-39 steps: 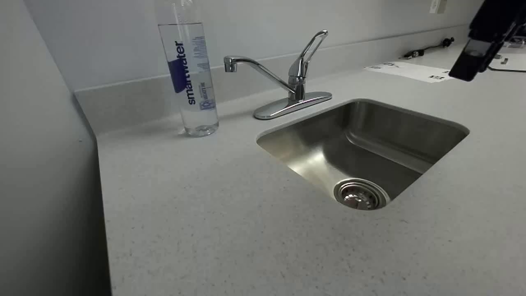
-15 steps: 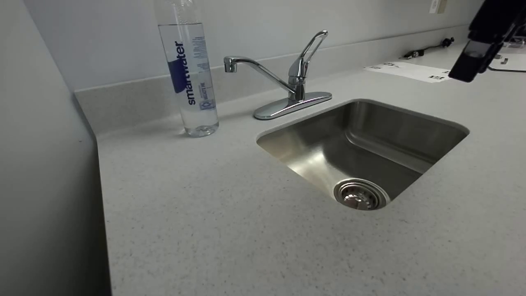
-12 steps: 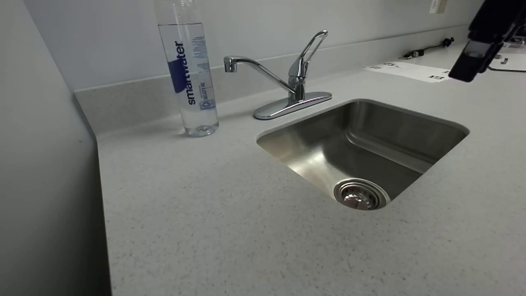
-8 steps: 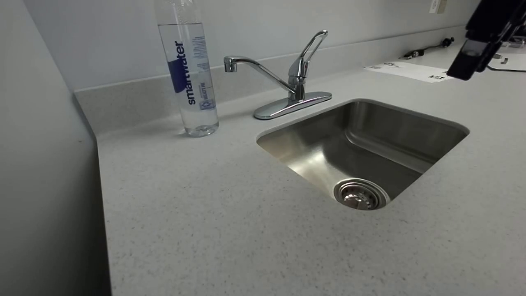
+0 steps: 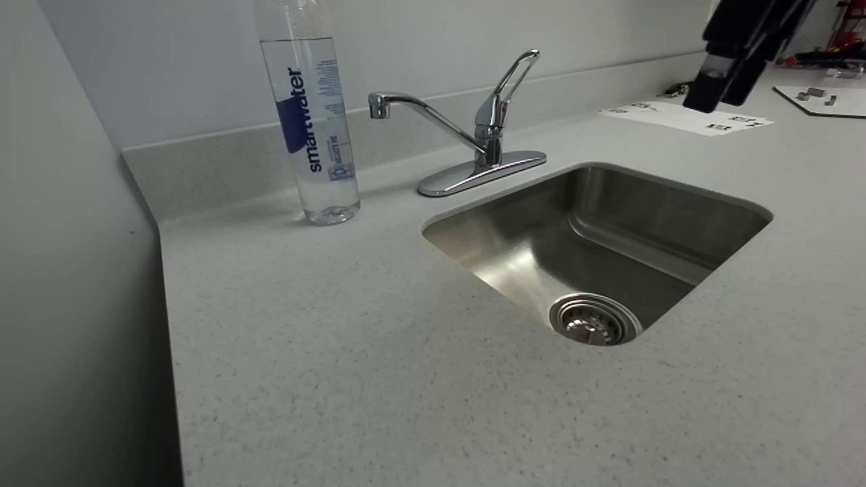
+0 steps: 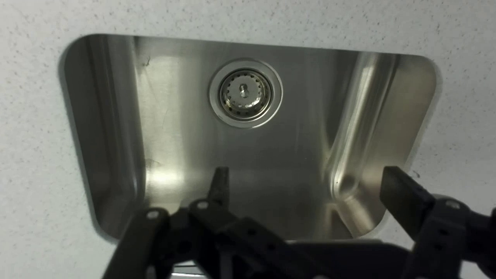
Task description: Slide the tap to the center of the sink and press down the tap handle
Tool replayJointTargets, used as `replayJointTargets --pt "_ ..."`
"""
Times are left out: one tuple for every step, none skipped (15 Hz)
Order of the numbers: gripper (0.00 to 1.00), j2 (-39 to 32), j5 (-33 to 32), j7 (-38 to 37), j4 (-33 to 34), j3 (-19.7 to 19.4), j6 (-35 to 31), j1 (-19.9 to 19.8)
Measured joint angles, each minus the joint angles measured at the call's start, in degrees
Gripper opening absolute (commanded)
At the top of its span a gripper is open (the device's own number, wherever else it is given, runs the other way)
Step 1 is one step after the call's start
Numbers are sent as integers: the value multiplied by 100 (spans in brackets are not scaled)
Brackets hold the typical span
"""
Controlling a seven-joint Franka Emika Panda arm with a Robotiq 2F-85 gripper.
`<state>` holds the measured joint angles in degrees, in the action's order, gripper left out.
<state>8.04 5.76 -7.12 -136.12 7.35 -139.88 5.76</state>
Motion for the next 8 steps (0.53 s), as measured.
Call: replayJointTargets --pt "100 -127 0 74 121 -11 -55 0" --pt "100 -256 -8 140 238 -13 -149 0" --pt "100 -386 -17 201 347 -12 -268 2" --pt "100 -520 -38 250 463 -10 -382 4" --pt "100 -646 -69 280 579 -9 -479 7" --pt "100 -766 -100 305 698 -6 -555 12" --pt "100 -880 -128 329 816 -2 -615 18" --pt "100 -987 -161 344 928 -1 -662 27"
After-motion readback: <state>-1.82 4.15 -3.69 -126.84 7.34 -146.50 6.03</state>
